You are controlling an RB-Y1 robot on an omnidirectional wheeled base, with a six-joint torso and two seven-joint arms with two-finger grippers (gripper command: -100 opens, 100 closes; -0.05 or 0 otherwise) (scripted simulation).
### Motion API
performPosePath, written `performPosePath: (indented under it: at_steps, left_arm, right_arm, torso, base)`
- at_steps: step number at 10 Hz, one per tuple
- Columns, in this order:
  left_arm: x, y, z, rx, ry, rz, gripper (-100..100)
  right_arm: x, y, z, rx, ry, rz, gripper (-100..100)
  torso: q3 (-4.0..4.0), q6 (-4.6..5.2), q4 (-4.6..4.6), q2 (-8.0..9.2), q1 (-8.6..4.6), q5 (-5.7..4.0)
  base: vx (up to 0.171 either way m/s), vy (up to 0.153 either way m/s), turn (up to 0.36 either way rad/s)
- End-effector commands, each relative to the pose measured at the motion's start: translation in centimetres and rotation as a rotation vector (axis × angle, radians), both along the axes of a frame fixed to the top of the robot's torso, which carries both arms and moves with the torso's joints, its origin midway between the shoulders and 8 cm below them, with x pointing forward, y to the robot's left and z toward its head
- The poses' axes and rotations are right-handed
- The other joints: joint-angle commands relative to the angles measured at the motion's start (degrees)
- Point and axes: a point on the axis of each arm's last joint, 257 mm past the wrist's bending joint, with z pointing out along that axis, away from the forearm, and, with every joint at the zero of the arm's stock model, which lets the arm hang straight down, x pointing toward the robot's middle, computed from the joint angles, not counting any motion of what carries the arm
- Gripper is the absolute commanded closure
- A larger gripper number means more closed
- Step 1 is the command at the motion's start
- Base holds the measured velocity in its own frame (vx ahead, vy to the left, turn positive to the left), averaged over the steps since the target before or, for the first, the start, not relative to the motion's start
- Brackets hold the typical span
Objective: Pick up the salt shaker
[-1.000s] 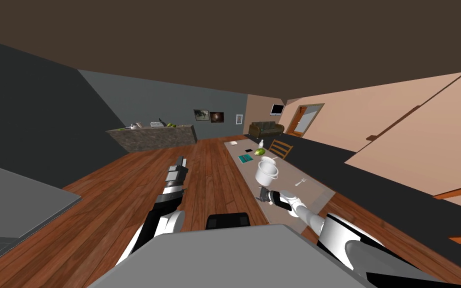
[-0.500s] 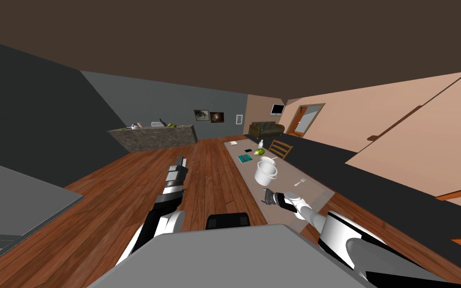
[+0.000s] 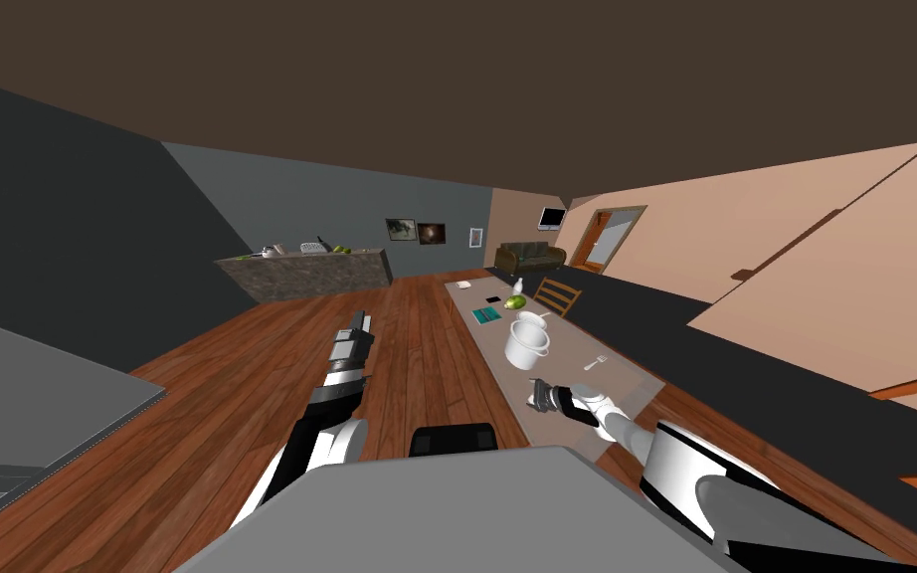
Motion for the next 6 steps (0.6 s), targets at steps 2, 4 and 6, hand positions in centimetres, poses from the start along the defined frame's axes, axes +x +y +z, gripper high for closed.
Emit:
performPosePath:
  at_steps: [2,4,6]
  left_arm:
    - [0.0,0.0,0.0,0.000,0.000,0.000,0]
    - [0.0,0.0,0.0,0.000,0.000,0.000,0]
    - [0.0,0.0,0.0,0.000,0.000,0.000,0]
  right_arm:
    - [-0.1,-0.4,-0.2,-0.003,0.003,-0.002,-100]
    - [-0.4,-0.9,-0.3,-0.013,0.010,-0.004,-100]
    - [-1.1,-1.6,-0.8,-0.012,0.017,-0.060,-100]
  torso:
    - [0.00,-0.02,0.00,-0.01,0.05,0.00]
    - [0.00,0.00,0.00,0.00,0.07,0.01]
    - [-0.01,-0.01,0.00,-0.01,0.11,0.02]
  base:
    - [-0.002,-0.007,-0.001]
    - [-0.007,-0.010,-0.002]
    - [-0.023,-0.022,0.140]
